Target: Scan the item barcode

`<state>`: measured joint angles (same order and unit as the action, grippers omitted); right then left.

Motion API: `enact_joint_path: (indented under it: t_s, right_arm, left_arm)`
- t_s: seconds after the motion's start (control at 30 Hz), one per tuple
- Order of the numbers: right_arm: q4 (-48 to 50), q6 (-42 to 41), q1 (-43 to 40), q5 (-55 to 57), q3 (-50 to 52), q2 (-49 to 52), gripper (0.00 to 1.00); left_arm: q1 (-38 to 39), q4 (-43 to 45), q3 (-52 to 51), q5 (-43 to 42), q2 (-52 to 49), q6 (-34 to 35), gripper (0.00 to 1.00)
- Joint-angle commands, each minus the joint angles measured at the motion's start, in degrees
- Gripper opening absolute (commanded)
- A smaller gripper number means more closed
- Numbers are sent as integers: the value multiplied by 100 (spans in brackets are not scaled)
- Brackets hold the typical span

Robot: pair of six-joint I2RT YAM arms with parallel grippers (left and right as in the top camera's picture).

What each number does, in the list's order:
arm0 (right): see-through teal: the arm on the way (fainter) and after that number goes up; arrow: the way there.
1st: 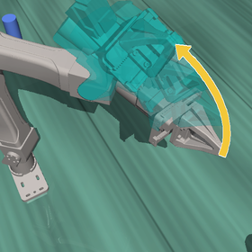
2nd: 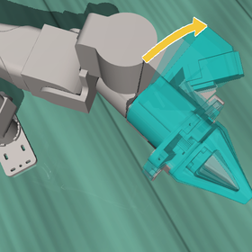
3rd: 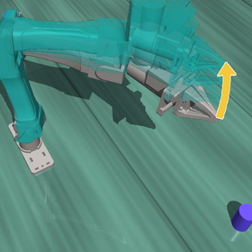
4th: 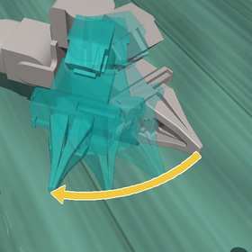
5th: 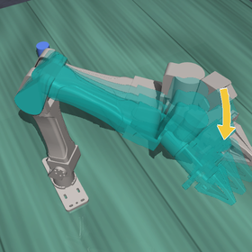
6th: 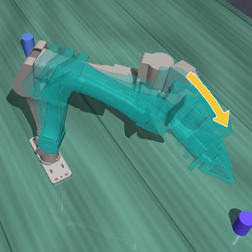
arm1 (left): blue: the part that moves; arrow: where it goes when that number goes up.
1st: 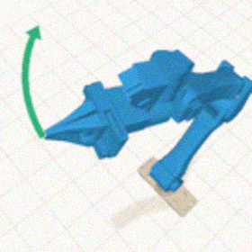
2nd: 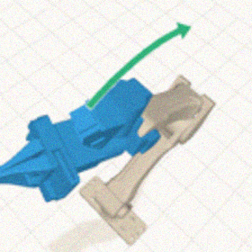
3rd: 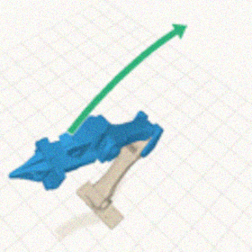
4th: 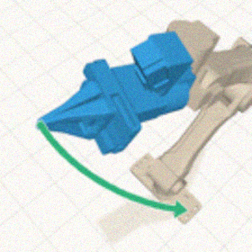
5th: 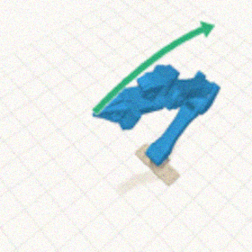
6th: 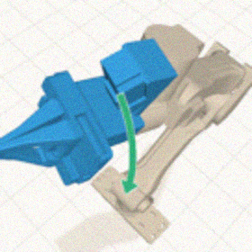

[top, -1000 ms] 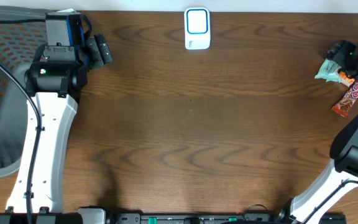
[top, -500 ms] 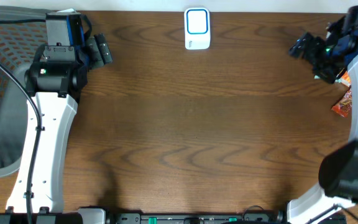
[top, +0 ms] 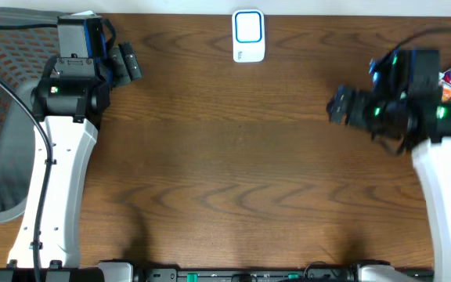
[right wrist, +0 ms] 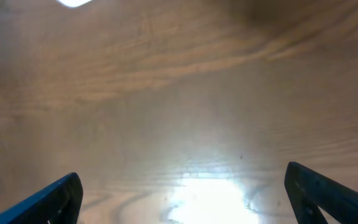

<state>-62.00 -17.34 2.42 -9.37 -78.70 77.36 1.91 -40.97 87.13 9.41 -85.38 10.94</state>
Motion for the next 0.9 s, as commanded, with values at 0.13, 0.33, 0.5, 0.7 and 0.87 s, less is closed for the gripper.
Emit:
enact_joint_path:
  t_s: [0.13, 0.33, 0.5, 0.7, 0.87]
  right_arm:
    - [37, 61, 446, 72, 1360, -957, 99]
    - [-48, 70, 455, 4, 1690, -975, 99]
    - [-404, 68, 455, 2, 1692, -975, 99]
    - [-168, 70, 479, -39, 1718, -968, 99]
    - [507, 356, 640, -39, 2017, -1016, 99]
  left_arm:
    - [-28, -17, 9, 70, -35, 74, 98]
    - [-28, -17, 9, 70, -35, 74, 98]
    - [-28, -17, 9, 70, -35, 74, 98]
    - [-28, -17, 9, 70, -35, 74, 98]
    - [-28, -17, 9, 70, -35, 74, 98]
